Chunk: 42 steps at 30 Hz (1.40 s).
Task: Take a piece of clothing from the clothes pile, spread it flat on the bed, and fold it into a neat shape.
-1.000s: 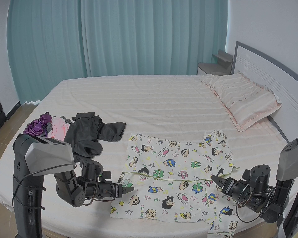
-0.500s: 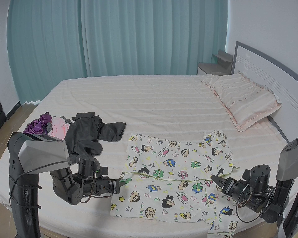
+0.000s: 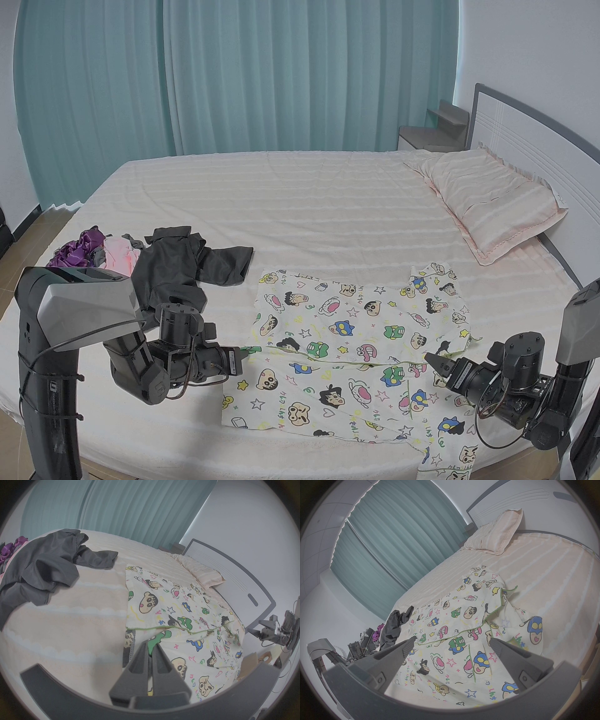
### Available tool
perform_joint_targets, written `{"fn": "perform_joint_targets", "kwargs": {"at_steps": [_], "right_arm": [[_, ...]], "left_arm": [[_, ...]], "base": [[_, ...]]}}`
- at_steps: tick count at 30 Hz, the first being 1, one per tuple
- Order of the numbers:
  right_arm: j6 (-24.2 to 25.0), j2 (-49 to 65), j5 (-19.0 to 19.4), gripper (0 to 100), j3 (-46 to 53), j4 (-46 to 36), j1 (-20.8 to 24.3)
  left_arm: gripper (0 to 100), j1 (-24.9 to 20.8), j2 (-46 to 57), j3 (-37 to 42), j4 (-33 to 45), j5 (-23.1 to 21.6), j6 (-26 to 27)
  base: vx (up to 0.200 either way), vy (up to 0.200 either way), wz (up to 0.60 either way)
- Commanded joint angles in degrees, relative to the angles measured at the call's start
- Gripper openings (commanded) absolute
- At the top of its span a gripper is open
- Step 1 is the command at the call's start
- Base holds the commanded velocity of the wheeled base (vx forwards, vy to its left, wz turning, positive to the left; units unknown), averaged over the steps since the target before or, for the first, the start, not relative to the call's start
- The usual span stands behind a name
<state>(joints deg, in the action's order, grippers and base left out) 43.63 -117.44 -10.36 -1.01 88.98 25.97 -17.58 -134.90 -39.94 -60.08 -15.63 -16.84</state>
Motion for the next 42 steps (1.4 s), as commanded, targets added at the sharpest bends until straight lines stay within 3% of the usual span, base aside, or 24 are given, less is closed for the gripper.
{"fn": "perform_joint_targets", "kwargs": {"at_steps": [1, 7, 8, 19, 22, 27, 28, 30, 35, 42], "right_arm": [[0.0, 0.0, 0.0, 100, 1.0, 0.7, 0.0], [0.0, -0.1, 0.1, 100, 1.0, 0.7, 0.0], [0.1, -0.1, 0.1, 100, 1.0, 0.7, 0.0], [0.0, -0.1, 0.0, 100, 1.0, 0.7, 0.0], [0.0, 0.0, 0.0, 100, 1.0, 0.7, 0.0], [0.1, 0.0, 0.0, 100, 1.0, 0.7, 0.0], [0.1, -0.2, 0.1, 100, 1.0, 0.7, -0.5], [0.3, -0.6, 0.5, 100, 1.0, 0.7, -1.4], [-0.8, -0.4, 1.5, 100, 0.0, 0.7, -9.6], [-7.2, -4.5, 10.1, 100, -12.3, -6.4, -24.6]], "left_arm": [[0, -0.1, -1.6, -2.3, 1.4, 0.5, 0.0], [0, -0.4, -1.6, -3.7, 3.6, 0.5, 0.0], [100, -0.4, -1.6, -3.8, 3.6, 0.5, 0.0], [100, 1.3, -0.1, -5.0, 5.6, 2.4, -3.0], [100, 2.5, 4.5, -3.0, 7.3, 1.6, -7.6], [100, 2.7, 6.3, -1.1, 7.4, 0.2, -9.6], [100, 2.4, 8.3, 2.8, 7.1, -2.5, -10.9], [100, 1.9, 8.6, 4.5, 6.9, -2.9, -11.3], [100, 0.7, 11.4, 10.2, 5.8, -3.7, -16.3], [100, 1.8, 13.6, 18.4, -2.5, -11.9, -24.6]], "base": [[0.0, 0.0, 0.0], [0.0, 0.0, 0.0], [0.0, 0.0, 0.0], [0.0, 0.0, 0.0], [0.0, 0.0, 0.0], [0.0, 0.0, 0.0], [0.0, 0.0, 0.0], [0.0, 0.0, 0.0], [0.0, 0.0, 0.0], [0.0, 0.0, 0.0]]}}
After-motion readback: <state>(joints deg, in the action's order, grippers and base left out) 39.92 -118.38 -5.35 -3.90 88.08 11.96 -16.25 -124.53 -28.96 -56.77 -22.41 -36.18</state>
